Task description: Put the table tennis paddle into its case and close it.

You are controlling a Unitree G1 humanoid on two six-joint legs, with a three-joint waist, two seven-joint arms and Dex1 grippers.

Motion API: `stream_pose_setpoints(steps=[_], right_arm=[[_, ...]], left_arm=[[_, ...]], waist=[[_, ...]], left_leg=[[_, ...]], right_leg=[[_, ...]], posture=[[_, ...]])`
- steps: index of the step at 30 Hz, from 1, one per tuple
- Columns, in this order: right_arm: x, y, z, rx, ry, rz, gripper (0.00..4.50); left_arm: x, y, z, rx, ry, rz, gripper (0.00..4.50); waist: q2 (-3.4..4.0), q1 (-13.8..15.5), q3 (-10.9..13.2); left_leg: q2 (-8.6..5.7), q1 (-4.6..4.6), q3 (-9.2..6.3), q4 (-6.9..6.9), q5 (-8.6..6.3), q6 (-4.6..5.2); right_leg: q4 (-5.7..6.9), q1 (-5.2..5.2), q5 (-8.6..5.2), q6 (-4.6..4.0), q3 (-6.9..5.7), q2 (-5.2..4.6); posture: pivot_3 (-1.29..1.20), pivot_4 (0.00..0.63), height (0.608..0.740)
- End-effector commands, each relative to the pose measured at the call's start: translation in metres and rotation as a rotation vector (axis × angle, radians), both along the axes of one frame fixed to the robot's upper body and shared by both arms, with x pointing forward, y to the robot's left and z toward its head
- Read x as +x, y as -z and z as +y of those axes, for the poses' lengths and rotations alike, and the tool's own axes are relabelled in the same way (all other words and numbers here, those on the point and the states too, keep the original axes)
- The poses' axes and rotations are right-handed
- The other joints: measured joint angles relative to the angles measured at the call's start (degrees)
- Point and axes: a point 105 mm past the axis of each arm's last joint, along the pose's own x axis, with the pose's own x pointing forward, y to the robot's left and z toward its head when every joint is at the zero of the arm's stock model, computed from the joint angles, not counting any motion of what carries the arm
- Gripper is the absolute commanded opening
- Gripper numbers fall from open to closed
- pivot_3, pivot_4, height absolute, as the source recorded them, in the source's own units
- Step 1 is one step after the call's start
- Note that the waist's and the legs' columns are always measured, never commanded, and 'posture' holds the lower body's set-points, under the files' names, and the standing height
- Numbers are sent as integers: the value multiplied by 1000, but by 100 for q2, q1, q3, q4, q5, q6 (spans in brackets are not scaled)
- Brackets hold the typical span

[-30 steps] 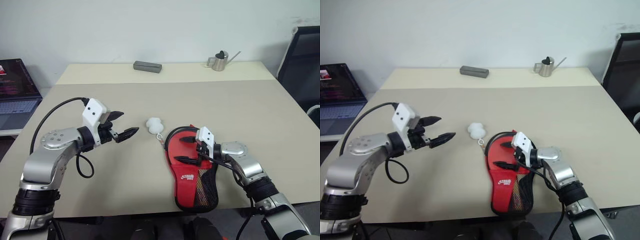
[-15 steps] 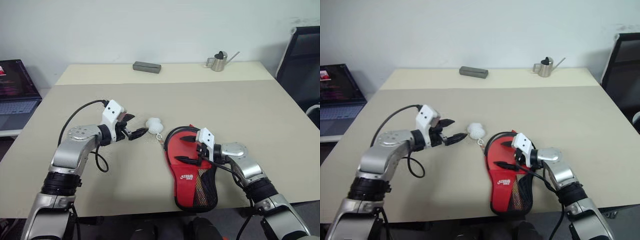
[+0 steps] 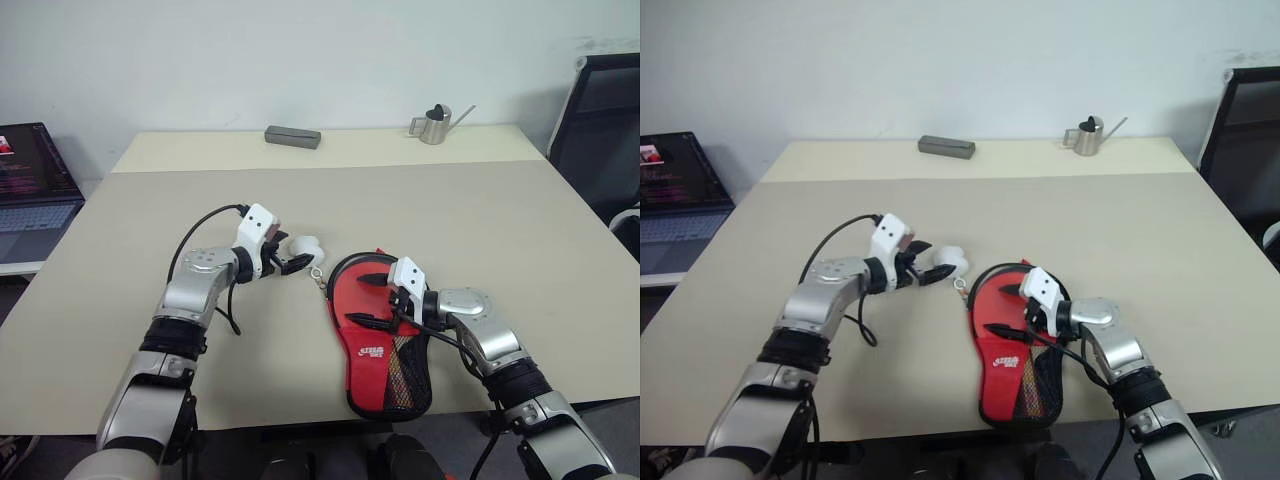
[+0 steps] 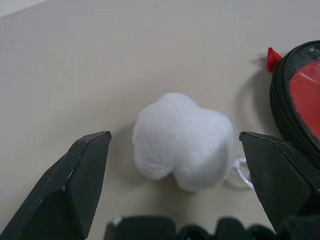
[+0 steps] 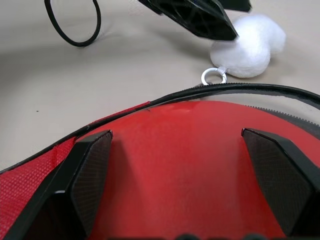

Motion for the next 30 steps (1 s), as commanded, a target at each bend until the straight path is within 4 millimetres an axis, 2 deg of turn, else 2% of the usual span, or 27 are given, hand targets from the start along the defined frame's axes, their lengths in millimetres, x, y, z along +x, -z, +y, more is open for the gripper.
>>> stream_pose_setpoints(steps=[1,12,19,22,26,30], right_arm=[[-5,5,6,-3,-14,16,4460],[-6,1,6,6,8,13,4460],[5,-2,3,13,95,-17,4460],[8,0,2,-10,119,-18,4500],[7,6,2,-45,131,4,4500],[4,17,1,-109,125,35,4500]], left_arm=[[9,-8,-5,10,14,-49,4500],[19,15,-15,4,3,4,4500],[20,17,-20,-9,11,4,4500],[19,17,-21,-13,19,2,3554],[17,15,-24,-26,39,1,2080],[16,13,-28,-33,64,-2,894]], waist=[[0,-13,0],[-1,-58,0],[-2,-85,-1],[-2,-93,-1],[-2,-92,-1],[-2,-93,-2]], left_leg=[[0,0,-1,0,0,0],[-2,0,-1,0,0,0],[-2,0,-2,0,1,0],[-2,1,-3,0,1,-1],[-3,1,-3,0,1,-2],[-3,3,-4,0,3,-3]], right_leg=[[0,0,0,0,0,0],[1,0,0,1,0,0],[4,0,0,1,-1,0],[6,-1,0,1,-1,0],[6,0,0,1,-1,0],[7,2,0,1,-1,0]], posture=[[0,150,740],[0,150,740],[0,150,740],[0,150,740],[0,150,740],[0,150,740]])
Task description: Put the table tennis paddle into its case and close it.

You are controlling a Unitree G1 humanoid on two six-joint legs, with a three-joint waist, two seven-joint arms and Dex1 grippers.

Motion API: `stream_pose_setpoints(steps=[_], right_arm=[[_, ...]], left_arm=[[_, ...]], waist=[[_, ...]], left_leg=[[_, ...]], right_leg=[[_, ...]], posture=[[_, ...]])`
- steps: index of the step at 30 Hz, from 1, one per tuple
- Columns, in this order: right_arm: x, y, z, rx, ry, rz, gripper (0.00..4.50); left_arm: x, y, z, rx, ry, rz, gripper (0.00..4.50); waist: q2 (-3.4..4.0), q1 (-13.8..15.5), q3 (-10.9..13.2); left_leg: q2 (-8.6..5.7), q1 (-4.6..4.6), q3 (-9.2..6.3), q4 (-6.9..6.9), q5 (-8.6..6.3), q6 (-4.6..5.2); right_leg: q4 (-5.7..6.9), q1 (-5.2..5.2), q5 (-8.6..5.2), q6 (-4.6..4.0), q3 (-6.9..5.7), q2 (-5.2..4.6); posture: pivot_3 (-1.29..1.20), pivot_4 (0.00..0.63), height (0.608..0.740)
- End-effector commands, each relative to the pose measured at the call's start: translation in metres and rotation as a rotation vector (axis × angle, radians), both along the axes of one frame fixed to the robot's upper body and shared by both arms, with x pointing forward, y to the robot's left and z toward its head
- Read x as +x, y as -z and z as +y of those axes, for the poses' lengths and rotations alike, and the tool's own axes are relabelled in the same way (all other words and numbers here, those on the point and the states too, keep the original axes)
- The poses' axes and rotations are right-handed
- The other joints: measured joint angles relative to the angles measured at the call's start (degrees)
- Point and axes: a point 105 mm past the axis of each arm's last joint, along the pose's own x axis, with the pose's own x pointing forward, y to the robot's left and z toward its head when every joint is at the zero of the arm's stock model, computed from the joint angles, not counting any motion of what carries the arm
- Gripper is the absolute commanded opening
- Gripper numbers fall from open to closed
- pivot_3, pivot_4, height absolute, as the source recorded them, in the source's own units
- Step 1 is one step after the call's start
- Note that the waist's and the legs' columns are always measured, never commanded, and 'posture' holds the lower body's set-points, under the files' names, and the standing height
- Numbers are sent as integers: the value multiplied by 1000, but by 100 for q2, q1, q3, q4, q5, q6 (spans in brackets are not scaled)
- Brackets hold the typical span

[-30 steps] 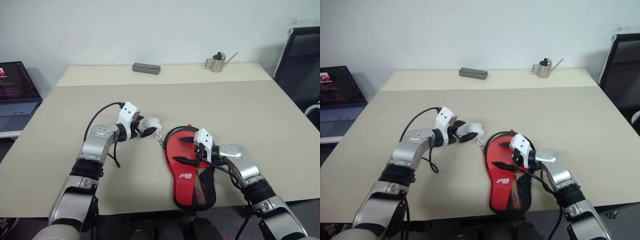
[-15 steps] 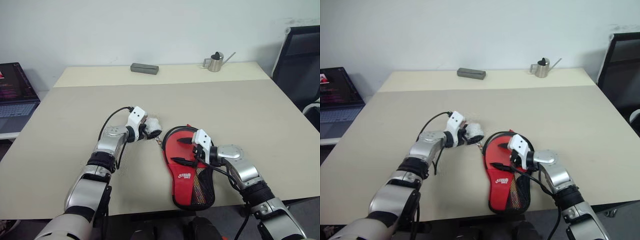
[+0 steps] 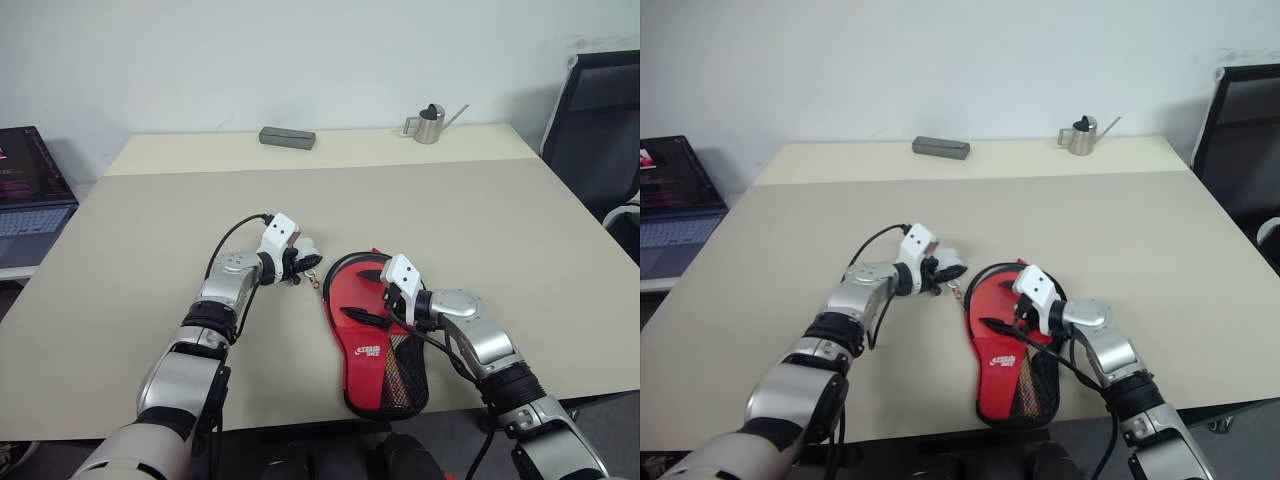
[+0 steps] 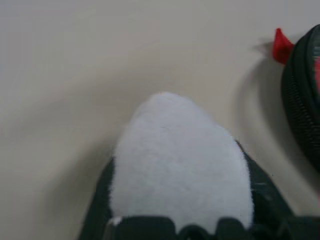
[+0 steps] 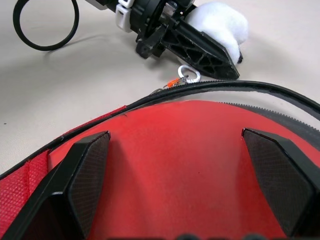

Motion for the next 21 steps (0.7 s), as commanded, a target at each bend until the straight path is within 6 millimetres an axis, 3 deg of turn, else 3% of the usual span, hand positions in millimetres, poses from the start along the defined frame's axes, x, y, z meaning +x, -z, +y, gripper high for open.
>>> stream_pose_setpoints(steps=[1,3,14,21], right_arm=[[-3,21,-5,-111,12,44,4500],[-5,27,-6,-156,10,45,4500],[-11,47,-12,-210,71,140,4500],[-16,51,-10,-203,79,185,4500]], left_arm=[[2,-18,-4,-21,26,-60,699],[3,-21,-7,-24,39,-66,514],[9,-42,-27,-11,129,-99,494],[11,-48,-29,29,165,-99,494]], waist=[[0,0,0],[-1,0,-2],[-16,5,-27],[-16,4,-31]], left_leg=[[0,1,0,0,1,-1],[0,5,-1,0,1,-2],[-1,14,-3,0,2,-3],[-2,66,-4,-6,1,-2]], right_leg=[[1,0,0,0,0,0],[2,4,0,0,-1,0],[0,17,0,1,-4,0],[-22,89,-12,20,-18,2]], posture=[[0,150,740],[0,150,740],[0,150,740],[0,150,740]])
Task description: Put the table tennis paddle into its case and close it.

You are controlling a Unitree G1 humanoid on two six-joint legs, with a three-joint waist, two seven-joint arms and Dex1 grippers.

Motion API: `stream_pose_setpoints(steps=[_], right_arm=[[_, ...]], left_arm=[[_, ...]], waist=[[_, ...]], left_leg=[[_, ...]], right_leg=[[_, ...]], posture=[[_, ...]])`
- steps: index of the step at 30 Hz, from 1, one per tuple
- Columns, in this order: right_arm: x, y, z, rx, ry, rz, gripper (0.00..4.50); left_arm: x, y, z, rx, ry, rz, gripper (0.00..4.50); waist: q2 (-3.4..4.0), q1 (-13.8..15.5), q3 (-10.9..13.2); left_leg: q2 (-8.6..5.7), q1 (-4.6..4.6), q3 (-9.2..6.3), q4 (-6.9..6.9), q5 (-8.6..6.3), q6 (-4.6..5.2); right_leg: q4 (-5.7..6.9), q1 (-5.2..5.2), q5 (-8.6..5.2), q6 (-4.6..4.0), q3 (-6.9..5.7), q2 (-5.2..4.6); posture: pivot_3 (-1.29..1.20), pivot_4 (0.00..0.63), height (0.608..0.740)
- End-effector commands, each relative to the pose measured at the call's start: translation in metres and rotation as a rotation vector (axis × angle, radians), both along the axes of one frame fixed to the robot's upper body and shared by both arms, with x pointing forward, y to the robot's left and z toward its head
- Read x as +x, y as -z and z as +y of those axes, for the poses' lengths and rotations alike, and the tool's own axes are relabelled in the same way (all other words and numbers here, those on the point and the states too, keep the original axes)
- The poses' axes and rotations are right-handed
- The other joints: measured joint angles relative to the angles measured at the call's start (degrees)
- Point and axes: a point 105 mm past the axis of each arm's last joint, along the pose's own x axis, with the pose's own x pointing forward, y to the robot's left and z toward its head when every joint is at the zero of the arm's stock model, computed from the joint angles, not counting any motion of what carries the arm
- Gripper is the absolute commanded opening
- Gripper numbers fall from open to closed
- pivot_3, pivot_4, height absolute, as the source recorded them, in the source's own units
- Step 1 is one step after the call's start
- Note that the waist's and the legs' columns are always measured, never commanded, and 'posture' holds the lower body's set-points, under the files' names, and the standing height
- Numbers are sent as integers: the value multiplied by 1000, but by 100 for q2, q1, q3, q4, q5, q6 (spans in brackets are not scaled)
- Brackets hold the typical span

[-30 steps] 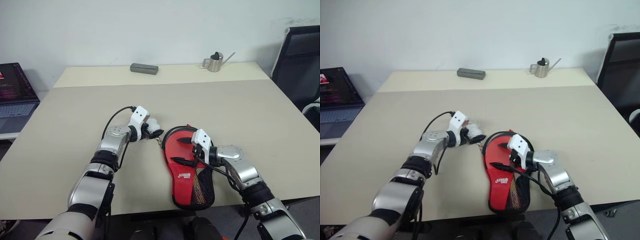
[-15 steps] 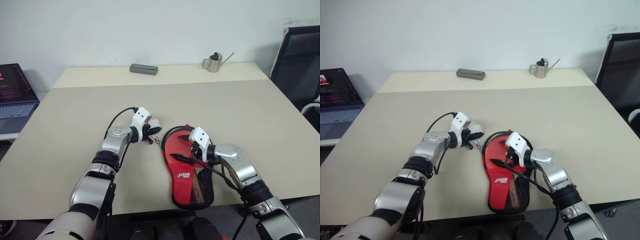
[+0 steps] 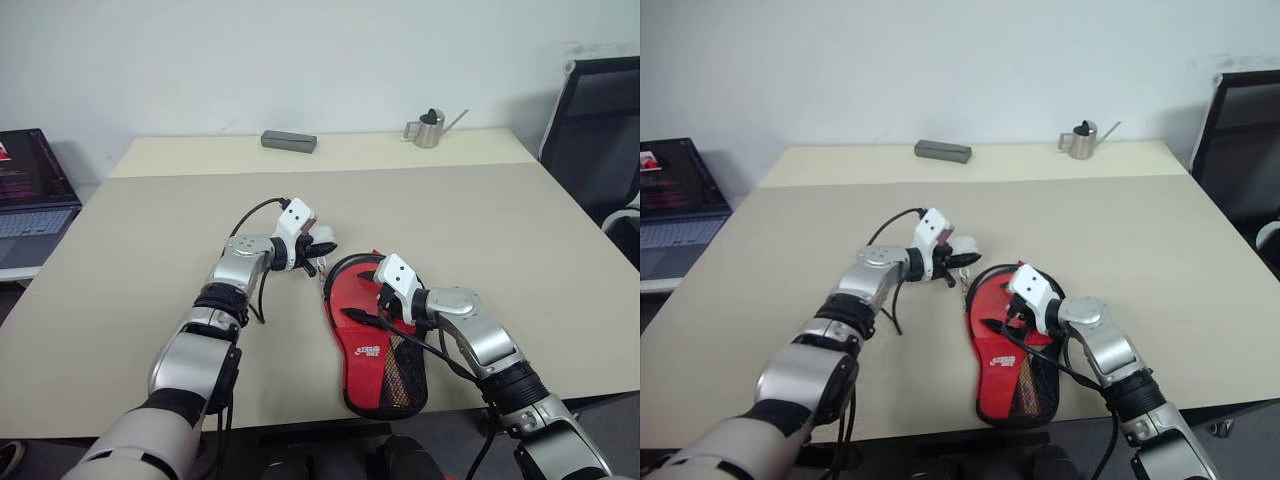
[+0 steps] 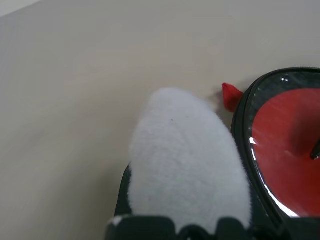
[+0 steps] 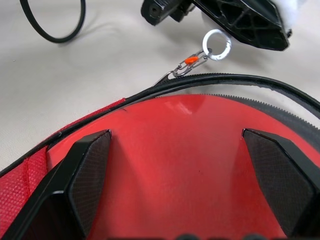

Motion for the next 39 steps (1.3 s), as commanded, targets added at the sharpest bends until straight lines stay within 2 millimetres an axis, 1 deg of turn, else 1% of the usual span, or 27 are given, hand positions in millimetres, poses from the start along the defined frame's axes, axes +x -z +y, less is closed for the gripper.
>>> stream_pose_setpoints(steps=[1,6,11,16,19,24,29,33,36,39], right_arm=[[-13,44,-10,-98,42,146,4500],[-15,48,-6,-90,70,162,4500],[-19,52,-3,-84,87,178,4500],[-22,55,-3,-82,101,194,4500],[-24,57,-1,-75,113,204,4500],[-29,59,2,-68,123,218,4500],[-34,59,4,-63,132,228,4500],[-40,60,5,-57,135,244,4500],[-47,62,5,-56,131,259,4500],[-52,62,4,-57,132,268,4500]], left_arm=[[6,-25,-5,19,35,-80,494],[10,-27,-6,56,31,-88,494],[13,-27,-10,71,22,-90,493],[15,-30,-18,81,20,-102,493],[16,-33,-26,87,22,-114,493],[21,-39,-31,111,0,-148,493],[27,-47,-29,134,-49,-184,493],[32,-52,-23,169,-97,-214,493],[35,-53,-20,194,-124,-226,493],[36,-54,-20,194,-144,-232,493]], waist=[[0,0,0],[-3,-19,-3],[-5,-24,-3],[-6,-29,-4],[-7,-29,-5],[-8,-36,-5],[-8,-34,-5],[-8,-29,-5],[-8,-27,-5],[-9,-24,-5]], left_leg=[[0,6,0,-1,0,0],[3,20,1,-5,0,0],[7,33,0,-8,0,0],[7,37,1,-8,-1,0],[7,37,2,-9,-1,-1],[8,38,0,-10,-1,-1],[9,37,-1,-13,-1,-1],[9,35,-1,-15,-2,-1],[9,34,-2,-19,-2,-2],[9,33,-2,-21,-2,-2]], right_leg=[[-3,7,-4,6,0,0],[-1,13,-6,10,4,2],[0,22,-7,13,7,6],[-1,25,-8,14,8,7],[-1,25,-8,14,8,11],[-2,25,-9,15,9,12],[-6,25,-10,16,8,13],[-12,26,-10,17,8,13],[-15,26,-11,19,8,13],[-19,26,-12,20,7,13]], posture=[[0,150,740],[0,150,740],[0,150,740],[0,150,740],[0,150,740],[0,150,740],[0,150,740],[0,150,740],[0,150,740],[0,150,740]])
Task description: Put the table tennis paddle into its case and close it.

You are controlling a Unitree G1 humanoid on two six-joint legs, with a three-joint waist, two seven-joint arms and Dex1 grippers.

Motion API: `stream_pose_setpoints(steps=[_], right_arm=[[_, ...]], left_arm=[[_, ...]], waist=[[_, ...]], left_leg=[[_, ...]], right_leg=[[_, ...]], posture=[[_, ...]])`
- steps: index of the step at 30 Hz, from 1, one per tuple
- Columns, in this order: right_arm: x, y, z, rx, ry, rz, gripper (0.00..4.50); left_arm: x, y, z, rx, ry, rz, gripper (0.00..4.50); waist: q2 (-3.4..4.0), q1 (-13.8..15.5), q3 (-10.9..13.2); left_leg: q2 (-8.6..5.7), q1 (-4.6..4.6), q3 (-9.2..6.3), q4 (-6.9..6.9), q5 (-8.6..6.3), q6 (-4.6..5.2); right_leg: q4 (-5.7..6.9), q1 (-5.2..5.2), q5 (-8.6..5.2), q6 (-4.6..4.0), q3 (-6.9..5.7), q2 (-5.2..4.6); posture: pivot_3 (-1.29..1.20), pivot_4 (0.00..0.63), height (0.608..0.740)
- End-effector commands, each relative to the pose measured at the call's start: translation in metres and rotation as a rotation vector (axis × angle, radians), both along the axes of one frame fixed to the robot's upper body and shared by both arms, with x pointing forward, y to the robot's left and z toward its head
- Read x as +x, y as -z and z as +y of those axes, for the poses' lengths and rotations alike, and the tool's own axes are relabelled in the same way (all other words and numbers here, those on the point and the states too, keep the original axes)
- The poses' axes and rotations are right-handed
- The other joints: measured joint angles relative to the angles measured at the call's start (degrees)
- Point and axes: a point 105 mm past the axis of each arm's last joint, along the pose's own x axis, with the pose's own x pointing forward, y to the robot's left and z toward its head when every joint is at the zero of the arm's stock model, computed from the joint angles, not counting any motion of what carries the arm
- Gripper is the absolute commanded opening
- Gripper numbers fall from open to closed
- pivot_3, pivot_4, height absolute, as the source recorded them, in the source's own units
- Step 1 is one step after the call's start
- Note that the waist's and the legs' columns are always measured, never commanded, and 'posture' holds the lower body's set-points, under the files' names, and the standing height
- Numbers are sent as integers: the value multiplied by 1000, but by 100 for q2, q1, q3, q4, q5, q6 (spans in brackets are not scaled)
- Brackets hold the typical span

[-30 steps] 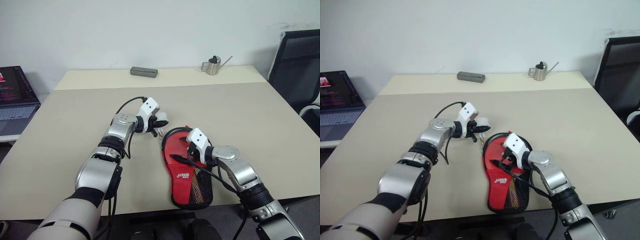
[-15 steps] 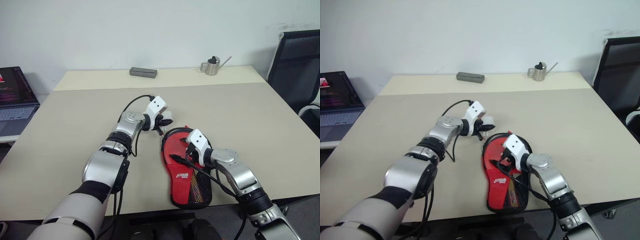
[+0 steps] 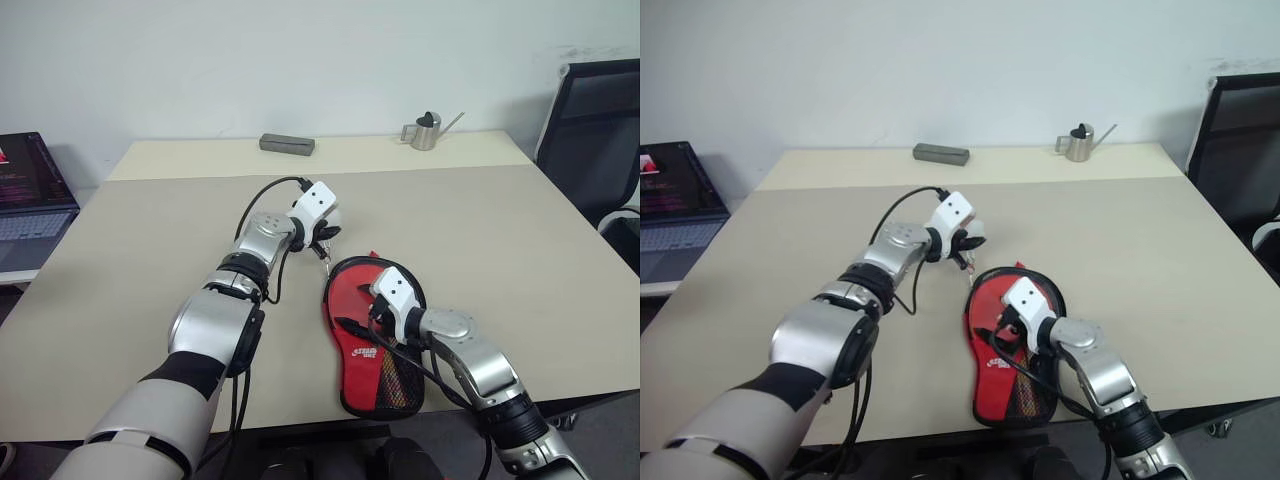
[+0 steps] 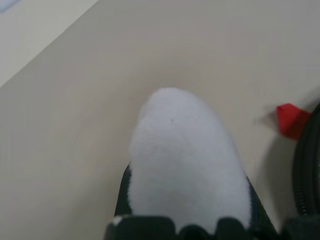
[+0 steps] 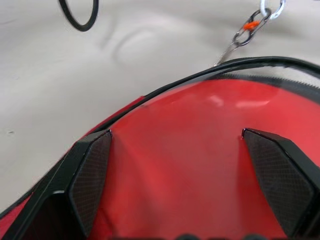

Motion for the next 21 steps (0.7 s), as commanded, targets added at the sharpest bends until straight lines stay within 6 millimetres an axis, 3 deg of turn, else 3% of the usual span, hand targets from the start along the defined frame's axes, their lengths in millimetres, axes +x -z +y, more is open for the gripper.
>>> stream_pose_setpoints(steps=[1,21], right_arm=[[-27,54,-5,-109,-4,214,4500],[-45,52,-7,-102,14,241,4500]], left_arm=[[9,-33,-4,-15,-17,-108,493],[1,-42,-63,10,83,-164,492]], waist=[[0,2,0],[-1,37,0]], left_leg=[[0,-1,0,-1,0,0],[-2,-49,-18,-15,-20,5]], right_leg=[[-1,0,0,0,0,0],[-66,-19,-7,12,-14,-5]], posture=[[0,150,740],[0,150,740]])
